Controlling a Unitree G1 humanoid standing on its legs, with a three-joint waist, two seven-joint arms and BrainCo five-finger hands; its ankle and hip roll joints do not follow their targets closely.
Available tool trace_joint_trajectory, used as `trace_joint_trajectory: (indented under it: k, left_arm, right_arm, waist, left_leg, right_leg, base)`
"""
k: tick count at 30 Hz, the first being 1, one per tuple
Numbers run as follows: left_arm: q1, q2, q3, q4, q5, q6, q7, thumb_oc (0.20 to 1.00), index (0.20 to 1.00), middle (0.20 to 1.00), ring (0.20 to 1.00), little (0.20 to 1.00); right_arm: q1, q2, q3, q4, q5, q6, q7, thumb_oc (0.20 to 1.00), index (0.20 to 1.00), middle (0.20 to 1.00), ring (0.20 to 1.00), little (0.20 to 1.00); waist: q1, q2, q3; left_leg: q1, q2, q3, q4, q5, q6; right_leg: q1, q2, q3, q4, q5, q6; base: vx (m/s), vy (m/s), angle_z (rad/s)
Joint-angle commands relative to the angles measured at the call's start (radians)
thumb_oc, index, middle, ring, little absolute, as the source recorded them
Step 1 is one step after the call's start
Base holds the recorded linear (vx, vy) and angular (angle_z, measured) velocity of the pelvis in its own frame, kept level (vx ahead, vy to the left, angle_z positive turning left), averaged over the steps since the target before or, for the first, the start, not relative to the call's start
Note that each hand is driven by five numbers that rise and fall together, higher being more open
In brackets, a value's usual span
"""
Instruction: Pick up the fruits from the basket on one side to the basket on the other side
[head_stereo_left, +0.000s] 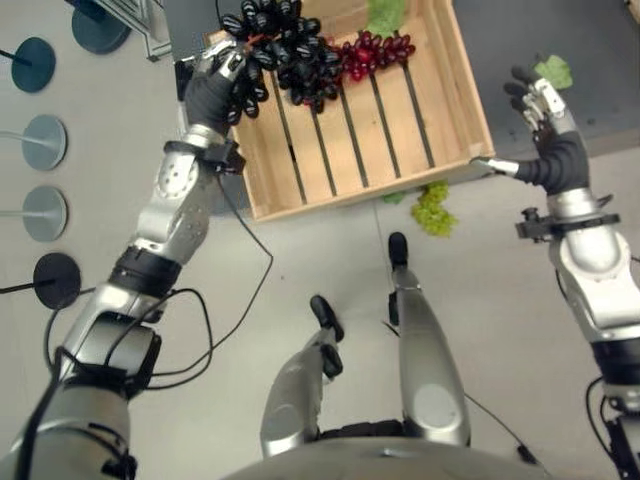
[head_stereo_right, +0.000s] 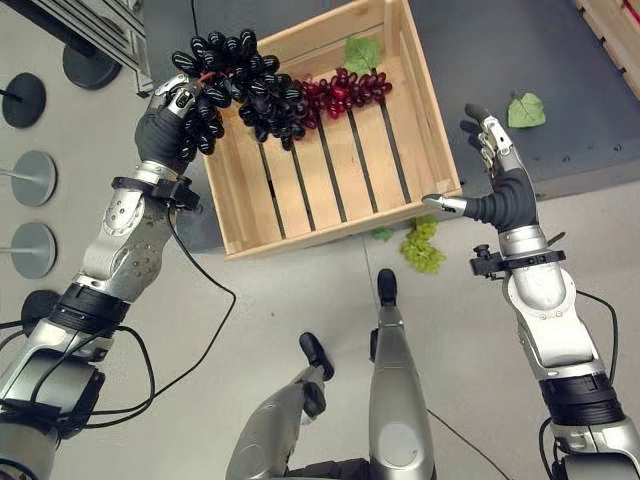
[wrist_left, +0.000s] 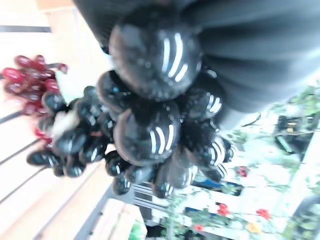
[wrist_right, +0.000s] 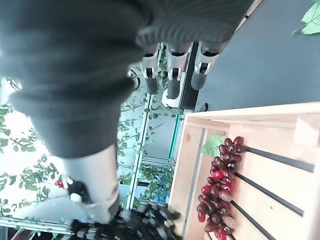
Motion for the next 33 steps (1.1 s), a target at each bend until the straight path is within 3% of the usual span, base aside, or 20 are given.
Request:
trace_joint_trajectory:
  k: [1,8,17,23,33]
  left_arm:
    - [-0.048,0.08,0.083,-0.089,-0.053,-0.101,-0.033,0.2,0.2,0.2,0.2,0.2]
    - [0.045,0.082,0.069,-0.173,-0.041,-0.071,-0.094,0.2,0.2,0.2,0.2,0.2]
    - [0.224,0.098,0.024,-0.323,-0.044,0.009,-0.235,0.2,0.2,0.2,0.2,0.2]
    - [0.243,0.125,-0.03,-0.353,-0.044,0.043,-0.273,0.2,0.2,0.2,0.2,0.2]
    - [0.13,0.164,-0.283,-0.383,-0.056,0.109,-0.37,0.2,0.2,0.2,0.2,0.2]
  right_arm:
    - [-0.013,-0.005,-0.043,-0.044,-0.025,-0.026,0.005,1.0,1.0,1.0,1.0,1.0]
    - [0.008,-0.072,-0.052,-0.016,-0.13,0.003,0.024,1.0,1.0,1.0,1.0,1.0]
    - [0.075,-0.161,-0.052,-0.074,-0.004,0.01,0.196,1.0,1.0,1.0,1.0,1.0]
    - [0.06,-0.196,-0.022,-0.108,0.078,0.025,0.256,1.0,1.0,1.0,1.0,1.0]
    - [0.019,-0.201,0.188,-0.046,0.315,0.077,0.392,1.0,1.0,1.0,1.0,1.0]
  waist:
    - [0.006,-0.043,-0.045]
    - [0.016,-0.051,-0.103]
    - [0.026,-0.088,-0.193]
    - [0.035,-0.104,-0.223]
    - [0.051,-0.131,-0.28]
  left_leg:
    - [-0.053,0.045,-0.019,0.12,-0.022,-0.008]
    - [0.006,0.036,-0.037,0.104,-0.027,-0.004]
    - [0.088,0.013,-0.053,0.047,-0.011,0.0]
    - [0.108,0.013,-0.056,0.048,-0.015,0.002]
    - [0.141,0.011,-0.069,0.036,-0.012,0.006]
  right_leg:
    - [0.045,-0.008,0.009,0.154,-0.177,0.126]
    - [0.127,-0.015,-0.005,0.13,-0.175,0.134]
    - [0.223,-0.025,-0.029,0.069,-0.152,0.145]
    - [0.25,-0.026,-0.032,0.055,-0.146,0.149]
    - [0.298,-0.03,-0.053,0.038,-0.139,0.154]
  base:
    - [0.03,-0.007,0.09]
    - [0.04,-0.005,0.07]
    - [0.03,0.006,0.06]
    - [0.01,0.004,0.02]
    - [0.03,-0.008,0.04]
